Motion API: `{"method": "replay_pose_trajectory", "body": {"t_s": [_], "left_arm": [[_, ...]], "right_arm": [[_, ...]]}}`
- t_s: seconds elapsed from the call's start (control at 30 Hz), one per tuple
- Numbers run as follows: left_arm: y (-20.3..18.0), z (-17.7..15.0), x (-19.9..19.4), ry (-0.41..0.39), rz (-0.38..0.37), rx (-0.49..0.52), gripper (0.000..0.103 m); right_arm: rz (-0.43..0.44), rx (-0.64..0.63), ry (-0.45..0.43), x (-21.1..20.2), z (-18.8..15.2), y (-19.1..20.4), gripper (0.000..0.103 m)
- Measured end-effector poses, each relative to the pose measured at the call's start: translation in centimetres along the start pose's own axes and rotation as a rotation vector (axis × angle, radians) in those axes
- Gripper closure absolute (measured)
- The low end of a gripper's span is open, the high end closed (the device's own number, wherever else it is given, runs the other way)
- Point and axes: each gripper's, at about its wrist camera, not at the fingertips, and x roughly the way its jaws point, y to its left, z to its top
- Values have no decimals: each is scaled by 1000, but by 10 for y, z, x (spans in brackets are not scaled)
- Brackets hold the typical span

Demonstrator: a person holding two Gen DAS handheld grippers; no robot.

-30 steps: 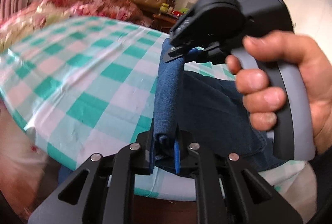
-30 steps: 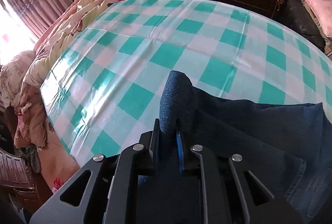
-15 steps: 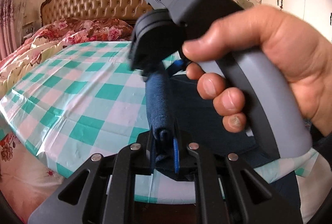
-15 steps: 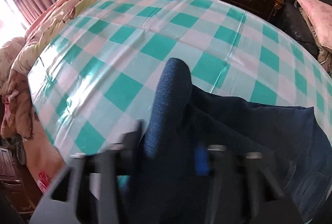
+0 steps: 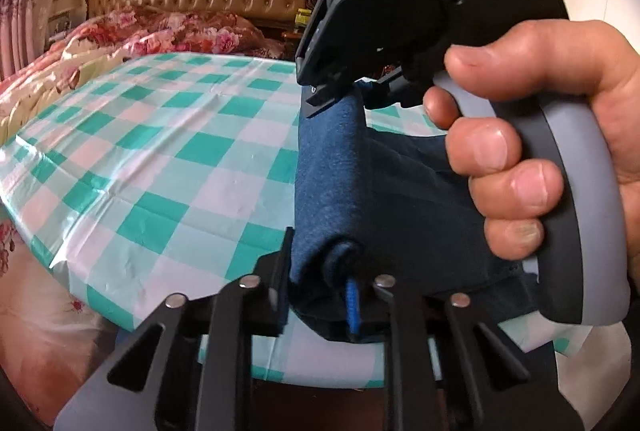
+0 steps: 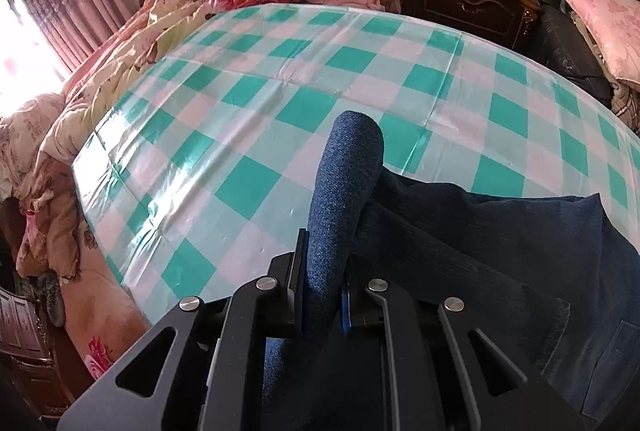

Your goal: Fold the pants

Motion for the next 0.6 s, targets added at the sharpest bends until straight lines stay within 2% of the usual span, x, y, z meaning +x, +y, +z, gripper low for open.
{"method": "replay_pose_trajectory", "body": {"t_s": [0.17, 0.37, 0.47, 0.57, 0.6], "left_arm": [[-14, 7, -11, -32, 18, 47, 88], [-63, 33, -43, -164, 27, 201, 89], [-102, 47, -54, -232, 17, 296, 89], [-156, 57, -65, -307, -24, 405, 89], [-179, 57, -66, -330, -44, 447, 89]], "right_arm": [[43, 17, -37, -20, 0, -11, 91], [150, 89, -108, -70, 8, -52, 91], [212, 151, -162, -110, 9, -96, 91], [243, 204, -203, -144, 3, -143, 91], [254, 234, -223, -160, -4, -169, 91]]}}
